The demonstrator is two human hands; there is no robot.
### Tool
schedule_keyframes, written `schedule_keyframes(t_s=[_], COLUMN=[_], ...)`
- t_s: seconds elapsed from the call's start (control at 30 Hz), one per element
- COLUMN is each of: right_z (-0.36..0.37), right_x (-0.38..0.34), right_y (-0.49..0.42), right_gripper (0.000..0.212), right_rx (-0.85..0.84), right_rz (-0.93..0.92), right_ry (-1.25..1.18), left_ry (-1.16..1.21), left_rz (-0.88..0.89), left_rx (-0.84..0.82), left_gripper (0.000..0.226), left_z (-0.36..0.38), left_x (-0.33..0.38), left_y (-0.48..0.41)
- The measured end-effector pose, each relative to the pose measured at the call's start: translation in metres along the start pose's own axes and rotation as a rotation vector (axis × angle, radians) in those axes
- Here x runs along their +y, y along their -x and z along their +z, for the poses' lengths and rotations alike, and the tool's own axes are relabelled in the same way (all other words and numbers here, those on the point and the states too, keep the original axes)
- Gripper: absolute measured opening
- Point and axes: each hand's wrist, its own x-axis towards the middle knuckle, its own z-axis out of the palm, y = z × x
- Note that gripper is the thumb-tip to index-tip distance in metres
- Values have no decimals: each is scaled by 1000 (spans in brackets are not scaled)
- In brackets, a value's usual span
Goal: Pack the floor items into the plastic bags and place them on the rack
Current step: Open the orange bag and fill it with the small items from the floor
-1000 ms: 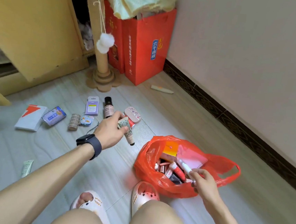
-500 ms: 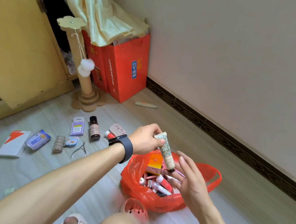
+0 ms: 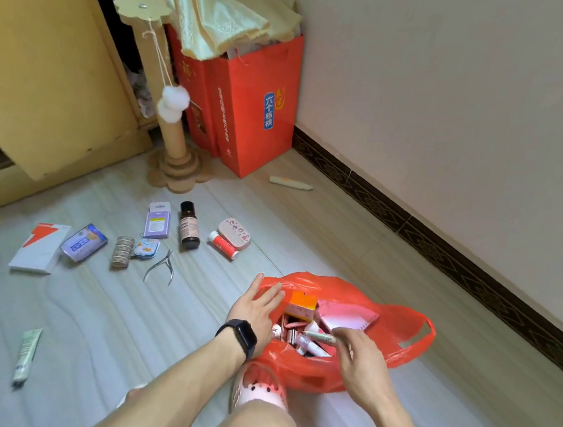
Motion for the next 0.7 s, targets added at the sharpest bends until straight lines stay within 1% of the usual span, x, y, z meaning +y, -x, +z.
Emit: schedule_keyframes(t_s=[0.03,0.07,0.1,0.13,0.17,0.23,0.3,0.37,0.43,0.5,0.6,0.7], right_z=[6,12,15,17,17,14,7,1,-3,-7,-11,-8], right_x=[4,8,10,11,11,6,-7,-24,-48,-69,-100,-124], right_y=[-5,-9,-10,-12,-13,-15,-17,-17,-19,-25,-42,-79], right_gripper=[32,46,56,62,63,63,62,61,59,57,57,57], right_rx=[-115,-233,-312,-336,-323,-267,-223,-169,-101,-42,-8,-1], right_rz=[-49,-48,-3,29,27,-50,-116,-160,-205,-241,-271,-297], right_ry=[117,247,345,383,381,335,248,146,86,57,17,20], left_ry=[-26,-34,-16,22,76,253,468,590,627,629,603,608], left_rz=[-2,-14,-33,-57,-80,-117,-168,-245,-318,-372,-440,-500], left_rx=[-28,-47,-52,-41,-13,87,201,280,317,315,286,259], left_gripper=[48,47,48,49,50,54,65,72,72,75,81,86], left_z=[0,0,1,1,2,3,3,2,6,16,37,55], left_x=[-1,-3,-6,-10,-15,-26,-36,-47,-60,-72,-88,-106], left_y=[2,5,8,11,14,21,28,34,37,40,41,32])
